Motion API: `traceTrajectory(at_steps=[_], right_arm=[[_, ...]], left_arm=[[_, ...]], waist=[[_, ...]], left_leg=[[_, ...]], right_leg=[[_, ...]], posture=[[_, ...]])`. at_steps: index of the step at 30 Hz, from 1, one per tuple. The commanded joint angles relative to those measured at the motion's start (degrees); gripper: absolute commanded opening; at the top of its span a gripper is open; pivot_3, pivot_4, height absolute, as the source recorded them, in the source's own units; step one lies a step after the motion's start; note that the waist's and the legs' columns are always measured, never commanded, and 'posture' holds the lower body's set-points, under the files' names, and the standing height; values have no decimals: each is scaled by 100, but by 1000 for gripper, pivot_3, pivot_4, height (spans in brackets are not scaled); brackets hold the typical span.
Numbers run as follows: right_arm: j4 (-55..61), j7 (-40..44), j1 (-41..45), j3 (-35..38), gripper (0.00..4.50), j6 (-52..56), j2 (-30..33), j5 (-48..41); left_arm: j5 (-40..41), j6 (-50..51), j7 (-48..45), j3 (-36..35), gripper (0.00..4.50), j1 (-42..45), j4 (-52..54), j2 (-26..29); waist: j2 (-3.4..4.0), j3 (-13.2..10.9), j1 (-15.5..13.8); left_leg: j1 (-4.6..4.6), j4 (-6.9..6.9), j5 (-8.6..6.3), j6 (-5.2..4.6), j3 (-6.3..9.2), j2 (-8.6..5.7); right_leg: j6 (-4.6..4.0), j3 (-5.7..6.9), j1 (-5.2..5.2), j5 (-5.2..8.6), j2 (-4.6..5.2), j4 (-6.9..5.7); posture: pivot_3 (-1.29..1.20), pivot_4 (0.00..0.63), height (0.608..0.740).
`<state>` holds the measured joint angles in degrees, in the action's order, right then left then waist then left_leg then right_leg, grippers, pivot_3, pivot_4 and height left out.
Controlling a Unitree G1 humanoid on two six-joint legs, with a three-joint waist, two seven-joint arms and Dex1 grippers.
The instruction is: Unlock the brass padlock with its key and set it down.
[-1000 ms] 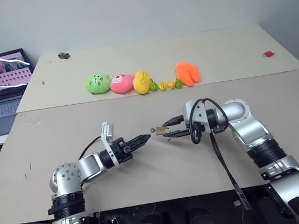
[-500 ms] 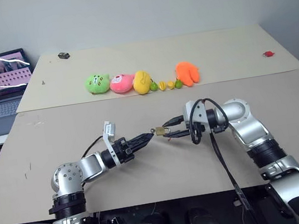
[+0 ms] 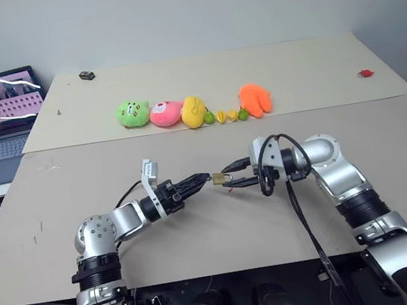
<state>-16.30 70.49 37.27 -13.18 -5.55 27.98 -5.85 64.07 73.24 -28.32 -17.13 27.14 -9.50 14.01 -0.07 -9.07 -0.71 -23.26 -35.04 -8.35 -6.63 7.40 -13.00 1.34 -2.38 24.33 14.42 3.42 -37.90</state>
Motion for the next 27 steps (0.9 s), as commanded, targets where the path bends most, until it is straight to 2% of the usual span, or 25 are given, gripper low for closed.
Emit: traceTrajectory(at_steps=[1, 7, 8, 12, 27], right_arm=[[165, -14, 101, 97, 935, -35, 27, -115], [159, -17, 103, 88, 935, -45, 11, -114], [155, -17, 106, 86, 935, -46, 6, -114], [160, -16, 97, 84, 935, -43, 1, -119], [178, -9, 86, 89, 935, -39, 11, -118]], left_arm=[[19, -42, -70, -1, 1801, 114, 70, -2], [36, -34, -59, 6, 1801, 90, 115, -1], [29, -47, -54, 3, 1268, 98, 105, -5], [42, -111, -29, -37, 53, 105, 106, -34], [-238, -217, -162, 296, 53, 46, 310, -26]], waist=[[0, 0, 0], [0, 0, 0], [0, 0, 0], [0, 0, 0], [0, 0, -1]], left_leg=[[0, 0, 0, 0, 0, 0], [0, 0, 0, 0, 0, 0], [0, 0, 0, 0, 0, 0], [0, 0, 0, 1, 0, 0], [0, 0, 0, 0, 0, 0]], right_leg=[[0, 0, 0, 0, 0, 0], [0, 0, 0, 0, 0, 0], [0, 0, 0, 0, 0, 0], [0, 0, 0, 0, 0, 0], [0, 0, -1, 0, 0, 0]], posture=[[0, 150, 740], [0, 150, 740], [0, 150, 740], [0, 150, 740], [0, 150, 740]])
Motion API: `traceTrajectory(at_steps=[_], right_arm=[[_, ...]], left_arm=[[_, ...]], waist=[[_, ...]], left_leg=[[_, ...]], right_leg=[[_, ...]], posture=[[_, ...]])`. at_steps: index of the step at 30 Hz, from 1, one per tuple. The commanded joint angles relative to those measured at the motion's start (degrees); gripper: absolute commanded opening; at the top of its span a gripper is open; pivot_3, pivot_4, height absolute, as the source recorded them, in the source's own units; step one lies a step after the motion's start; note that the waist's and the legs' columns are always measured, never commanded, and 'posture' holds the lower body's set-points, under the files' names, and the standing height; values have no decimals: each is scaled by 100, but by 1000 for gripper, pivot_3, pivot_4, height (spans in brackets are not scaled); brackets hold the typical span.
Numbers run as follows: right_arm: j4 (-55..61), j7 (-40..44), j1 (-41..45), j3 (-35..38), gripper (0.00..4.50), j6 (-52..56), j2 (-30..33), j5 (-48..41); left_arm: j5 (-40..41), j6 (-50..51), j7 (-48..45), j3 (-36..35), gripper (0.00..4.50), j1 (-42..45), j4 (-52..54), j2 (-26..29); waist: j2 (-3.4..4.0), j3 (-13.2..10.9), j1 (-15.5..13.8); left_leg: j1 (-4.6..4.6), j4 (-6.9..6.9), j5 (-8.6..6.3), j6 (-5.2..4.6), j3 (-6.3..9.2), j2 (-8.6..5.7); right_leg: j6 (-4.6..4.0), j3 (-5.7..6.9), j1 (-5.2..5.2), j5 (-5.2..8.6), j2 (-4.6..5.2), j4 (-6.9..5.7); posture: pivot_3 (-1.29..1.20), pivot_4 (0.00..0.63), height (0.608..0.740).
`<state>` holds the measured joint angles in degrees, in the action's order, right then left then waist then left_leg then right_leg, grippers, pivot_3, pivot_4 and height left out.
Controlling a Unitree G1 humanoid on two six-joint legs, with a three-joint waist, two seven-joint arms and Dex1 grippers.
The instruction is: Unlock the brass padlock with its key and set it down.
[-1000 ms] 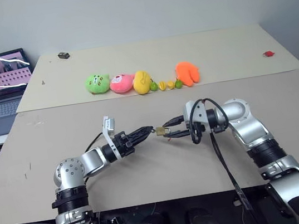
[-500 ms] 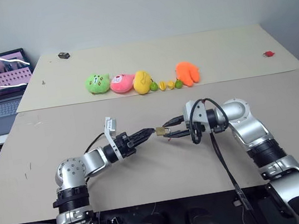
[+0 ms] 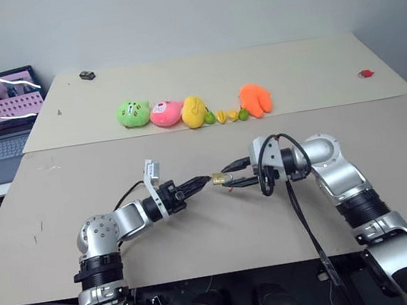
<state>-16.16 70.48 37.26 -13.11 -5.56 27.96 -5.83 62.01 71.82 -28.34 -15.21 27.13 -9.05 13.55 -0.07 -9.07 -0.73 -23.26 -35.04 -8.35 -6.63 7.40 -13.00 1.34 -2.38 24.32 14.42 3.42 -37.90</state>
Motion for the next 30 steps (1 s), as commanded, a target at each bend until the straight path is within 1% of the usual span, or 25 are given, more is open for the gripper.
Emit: traceTrajectory(at_steps=[1, 5, 10, 18, 23, 27, 29, 30], right_arm=[[165, -8, 88, 82, 935, -39, 13, -121], [161, -4, 91, 81, 935, -42, 17, -118], [143, 4, 92, 71, 935, -56, 31, -104], [132, 15, 103, 71, 935, -72, 46, -105], [143, 23, 119, 68, 935, -61, 53, -115], [150, 28, 117, 66, 935, -61, 63, -111], [156, 28, 116, 65, 935, -57, 71, -116], [160, 29, 117, 65, 935, -53, 74, -119]], left_arm=[[-84, -146, -213, 153, 53, 36, 308, 42], [-236, -334, -357, 247, 53, 1, 410, 94], [-365, -586, -444, 135, 53, 17, 340, 146], [-786, -1086, -702, 341, 53, -130, 506, 227], [-1689, -2352, -1097, 910, 53, -514, 976, 251], [-2027, -2944, -1274, 1129, 53, -641, 1083, 218], [-2235, -3275, -1373, 1257, 53, -716, 1138, 217], [-2306, -3389, -1414, 1304, 53, -745, 1153, 219]], waist=[[0, 0, 2], [0, 0, 2], [0, 0, 0], [0, 0, 0], [0, 0, 2], [0, 0, -8], [0, 0, -5], [0, 0, -4]], left_leg=[[0, 0, 0, 0, 0, 0], [0, 2, 0, 0, 0, 0], [0, 1, 0, 0, 0, 0], [0, 2, -1, -1, 0, 0], [0, 5, 0, 0, 0, 0], [-1, 7, -2, -3, 0, 0], [0, 7, -22, -34, 0, 0], [0, 8, -22, -35, 0, 0]], right_leg=[[0, 0, 0, 0, 0, 0], [0, 0, 0, 0, 0, -1], [0, 0, 1, 0, 0, 1], [0, 0, 1, 0, 0, 1], [0, 0, -2, 0, 2, 8], [0, 0, -1, 0, 2, 12], [0, 0, -1, 0, 2, 14], [1, 0, 0, -1, 2, 16]], posture=[[0, 150, 740], [0, 150, 740], [0, 150, 740], [0, 150, 740], [0, 150, 740], [0, 150, 740], [0, 150, 740], [0, 150, 740]])
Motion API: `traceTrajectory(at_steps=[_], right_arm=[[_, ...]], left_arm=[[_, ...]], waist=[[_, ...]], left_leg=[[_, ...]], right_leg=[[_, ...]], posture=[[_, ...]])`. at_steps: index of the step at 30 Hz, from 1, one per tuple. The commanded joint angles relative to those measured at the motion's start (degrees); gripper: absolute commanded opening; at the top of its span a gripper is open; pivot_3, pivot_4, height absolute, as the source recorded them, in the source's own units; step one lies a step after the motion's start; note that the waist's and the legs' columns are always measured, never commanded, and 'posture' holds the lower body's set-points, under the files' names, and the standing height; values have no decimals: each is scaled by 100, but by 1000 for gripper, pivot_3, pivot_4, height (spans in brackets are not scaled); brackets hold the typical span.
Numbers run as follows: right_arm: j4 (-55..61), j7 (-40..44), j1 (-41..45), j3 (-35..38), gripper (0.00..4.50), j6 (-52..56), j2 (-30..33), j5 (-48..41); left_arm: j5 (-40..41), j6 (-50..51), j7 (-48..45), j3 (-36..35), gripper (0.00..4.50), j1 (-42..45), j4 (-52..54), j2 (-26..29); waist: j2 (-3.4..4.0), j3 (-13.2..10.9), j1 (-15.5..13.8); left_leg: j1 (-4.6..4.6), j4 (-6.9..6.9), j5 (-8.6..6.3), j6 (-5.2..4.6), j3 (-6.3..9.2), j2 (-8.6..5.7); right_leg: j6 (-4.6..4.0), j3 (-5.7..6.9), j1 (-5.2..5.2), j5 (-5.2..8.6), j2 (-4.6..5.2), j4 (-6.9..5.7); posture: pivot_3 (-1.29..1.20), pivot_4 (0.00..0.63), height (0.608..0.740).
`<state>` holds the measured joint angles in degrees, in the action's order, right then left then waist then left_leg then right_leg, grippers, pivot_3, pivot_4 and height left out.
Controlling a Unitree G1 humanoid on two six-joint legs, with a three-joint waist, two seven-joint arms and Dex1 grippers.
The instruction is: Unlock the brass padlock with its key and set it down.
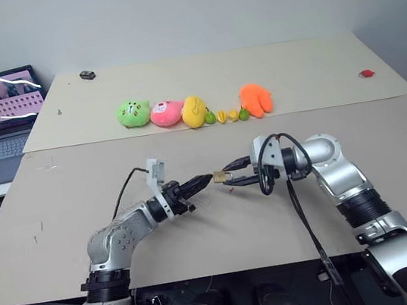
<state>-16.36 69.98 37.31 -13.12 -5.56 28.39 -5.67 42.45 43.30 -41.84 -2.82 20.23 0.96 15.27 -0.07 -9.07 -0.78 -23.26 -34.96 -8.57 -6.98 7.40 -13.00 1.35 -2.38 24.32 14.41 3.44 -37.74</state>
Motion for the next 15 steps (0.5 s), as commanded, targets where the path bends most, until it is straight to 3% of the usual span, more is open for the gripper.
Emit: traceTrajectory(at_steps=[1, 15], right_arm=[[183, 77, 113, 67, 935, -53, 34, -135], [186, 106, 116, 71, 935, -47, 61, -141]], left_arm=[[-433, -674, -101, 105, 53, -80, 155, 48], [-1602, -2441, -705, 558, 53, -323, -186, 346]], waist=[[0, 0, 1], [0, 0, -2]], left_leg=[[0, 0, 0, 0, 0, 0], [0, 2, 0, 0, 0, 0]], right_leg=[[0, 0, 1, 0, 0, 1], [0, 1, 1, 0, 0, 4]], posture=[[0, 150, 740], [0, 150, 740]])
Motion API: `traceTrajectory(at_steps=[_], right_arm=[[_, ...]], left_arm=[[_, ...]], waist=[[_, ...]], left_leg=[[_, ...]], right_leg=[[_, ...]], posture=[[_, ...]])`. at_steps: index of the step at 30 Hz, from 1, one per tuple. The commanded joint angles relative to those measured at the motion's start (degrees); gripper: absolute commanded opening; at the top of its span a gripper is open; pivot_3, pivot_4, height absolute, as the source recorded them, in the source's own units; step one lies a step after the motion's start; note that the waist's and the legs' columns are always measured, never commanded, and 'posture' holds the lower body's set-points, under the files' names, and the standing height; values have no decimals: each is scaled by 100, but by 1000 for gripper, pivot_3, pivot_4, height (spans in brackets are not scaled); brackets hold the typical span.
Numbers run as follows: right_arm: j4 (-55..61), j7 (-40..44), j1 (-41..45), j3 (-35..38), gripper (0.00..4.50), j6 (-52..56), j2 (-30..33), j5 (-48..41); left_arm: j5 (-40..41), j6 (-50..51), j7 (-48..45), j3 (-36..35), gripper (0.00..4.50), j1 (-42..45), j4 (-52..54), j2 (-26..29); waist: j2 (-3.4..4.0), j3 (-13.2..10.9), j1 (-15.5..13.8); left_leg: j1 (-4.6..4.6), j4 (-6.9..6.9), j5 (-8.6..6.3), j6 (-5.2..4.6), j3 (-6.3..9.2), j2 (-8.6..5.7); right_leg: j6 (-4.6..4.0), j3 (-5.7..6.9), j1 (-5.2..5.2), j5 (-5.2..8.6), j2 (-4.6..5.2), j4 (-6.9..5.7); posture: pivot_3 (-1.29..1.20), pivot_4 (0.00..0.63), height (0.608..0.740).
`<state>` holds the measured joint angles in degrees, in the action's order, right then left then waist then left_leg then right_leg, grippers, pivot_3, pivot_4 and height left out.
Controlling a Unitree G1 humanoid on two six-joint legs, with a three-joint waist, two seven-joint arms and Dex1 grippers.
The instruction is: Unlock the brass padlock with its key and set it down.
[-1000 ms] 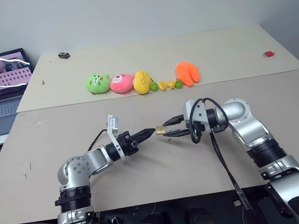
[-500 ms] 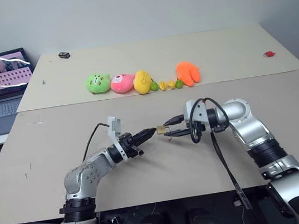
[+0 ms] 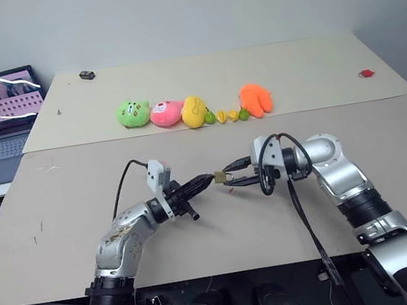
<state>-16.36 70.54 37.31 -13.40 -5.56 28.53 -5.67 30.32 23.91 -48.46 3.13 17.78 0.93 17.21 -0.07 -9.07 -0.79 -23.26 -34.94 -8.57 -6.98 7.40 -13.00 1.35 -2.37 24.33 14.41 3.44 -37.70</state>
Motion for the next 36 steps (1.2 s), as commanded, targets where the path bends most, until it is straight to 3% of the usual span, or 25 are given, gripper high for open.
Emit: traceTrajectory(at_steps=[1, 10, 14, 17, 23, 26, 28, 36], right_arm=[[185, 52, 116, 99, 935, -46, 48, -140], [187, 77, 114, 81, 935, -51, 74, -152], [189, 66, 119, 73, 935, -54, 75, -147], [190, 60, 119, 70, 935, -59, 86, -137], [179, 78, 133, 52, 935, -56, 102, -148], [160, 81, 151, 45, 935, -61, 94, -147], [156, 79, 154, 46, 935, -62, 87, -148], [168, 65, 125, 46, 935, -63, 75, -148]], left_arm=[[-451, -630, -69, -23, 53, -85, -228, 164], [-919, -1699, -327, 113, 53, -88, -609, 285], [-639, -1052, -82, -1, 53, 28, -678, 184], [385, 512, 254, -328, 53, 201, -486, 19], [1622, 2248, 923, -1018, 1845, 609, -466, -271], [2135, 2996, 1177, -1336, 3141, 810, -540, -328], [2415, 3427, 1243, -1464, 3700, 885, -567, -298], [3279, 4385, 1796, -2226, 3700, 1113, -926, -332]], waist=[[0, 0, 0], [0, 0, -2], [0, 0, -2], [0, 0, -4], [-1, 0, 15], [-1, 0, 11], [-1, 0, 11], [-1, 0, 11]], left_leg=[[1, 0, 0, 0, 0, 0], [0, 1, -2, -3, 0, 0], [0, 0, -5, -7, 0, 0], [0, -1, -5, -8, 0, 0], [0, -4, -3, -5, 1, 0], [0, -10, 1, 1, 1, 0], [0, -12, 1, 1, 1, 0], [1, -13, 19, 30, 1, 0]], right_leg=[[0, 0, 0, 0, 0, 0], [0, 0, 1, 0, 0, 2], [0, 1, 1, 0, 0, 1], [1, 2, 2, 0, -1, 0], [3, 0, 7, 0, -4, -9], [3, 2, 3, 0, -4, -9], [4, 2, 2, 0, -4, -9], [4, 2, 0, 0, -4, -12]], posture=[[0, 150, 740], [0, 150, 740], [0, 150, 740], [0, 150, 740], [0, 150, 740], [0, 150, 740], [0, 150, 740], [0, 150, 740]])
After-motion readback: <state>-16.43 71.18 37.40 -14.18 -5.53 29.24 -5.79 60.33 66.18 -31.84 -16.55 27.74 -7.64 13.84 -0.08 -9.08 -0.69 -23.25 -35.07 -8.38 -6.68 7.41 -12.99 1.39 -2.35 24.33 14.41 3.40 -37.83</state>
